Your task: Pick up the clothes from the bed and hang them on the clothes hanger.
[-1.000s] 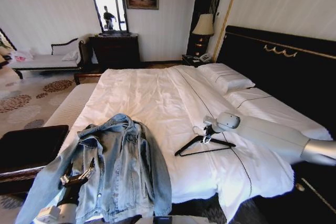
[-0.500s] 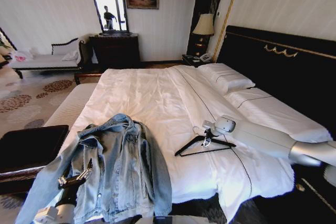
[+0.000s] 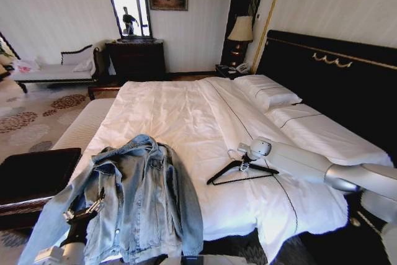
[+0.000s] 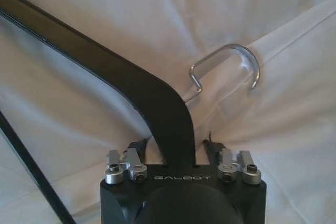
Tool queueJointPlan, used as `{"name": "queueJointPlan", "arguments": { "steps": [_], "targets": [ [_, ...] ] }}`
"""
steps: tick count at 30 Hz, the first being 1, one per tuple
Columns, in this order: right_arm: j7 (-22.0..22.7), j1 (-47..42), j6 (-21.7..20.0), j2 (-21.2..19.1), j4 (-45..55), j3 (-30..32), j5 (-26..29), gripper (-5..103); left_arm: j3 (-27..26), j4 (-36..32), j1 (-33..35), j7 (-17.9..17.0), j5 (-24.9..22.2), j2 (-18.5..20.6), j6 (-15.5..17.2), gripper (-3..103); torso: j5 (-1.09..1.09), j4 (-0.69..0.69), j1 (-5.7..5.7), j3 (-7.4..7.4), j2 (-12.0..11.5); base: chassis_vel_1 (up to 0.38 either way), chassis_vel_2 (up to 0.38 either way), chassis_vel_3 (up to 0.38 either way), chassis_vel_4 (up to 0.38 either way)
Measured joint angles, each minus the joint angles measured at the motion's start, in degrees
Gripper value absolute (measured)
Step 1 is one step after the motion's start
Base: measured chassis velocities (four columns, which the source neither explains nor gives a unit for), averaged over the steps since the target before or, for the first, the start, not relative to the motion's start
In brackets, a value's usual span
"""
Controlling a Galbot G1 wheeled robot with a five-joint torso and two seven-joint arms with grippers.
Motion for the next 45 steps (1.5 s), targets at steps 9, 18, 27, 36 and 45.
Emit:
{"name": "queueJointPlan", "arguments": {
  "steps": [9,18,27,36,45],
  "targets": [
    [0.2,0.0,-0.2,-0.2,0.9,0.4,0.2,33,1.0,-0.1,0.3,0.0,0.5,-0.7,-0.3,100,0.01,0.00,0.00,0.00,0.0,0.000,0.000,0.000,0.000],
    [0.9,-0.1,-0.2,-1.6,2.7,1.3,0.2,33,1.2,-0.3,0.3,-0.1,0.5,-0.5,-0.3,100,0.01,0.01,0.00,0.00,0.0,0.000,0.000,0.000,0.000],
    [10.7,-2.4,3.1,-6.2,12.4,13.1,-4.5,30,2.1,-0.8,0.1,-0.2,0.4,0.1,-0.4,100,-0.01,0.01,0.01,0.00,0.0,0.000,0.000,0.000,0.000],
    [20.8,-11.1,5.5,-11.7,28.7,28.3,-1.2,30,2.2,-1.6,0.4,-0.2,0.4,0.5,-0.2,100,-0.01,-0.01,0.00,0.00,0.0,0.000,0.000,0.000,0.000],
    [27.3,-29.0,5.9,-8.6,34.9,42.7,-1.7,30,1.9,-2.8,1.8,-0.3,0.5,0.5,-0.1,100,0.01,0.01,0.00,0.00,0.0,0.000,0.000,0.000,0.000]
  ]
}}
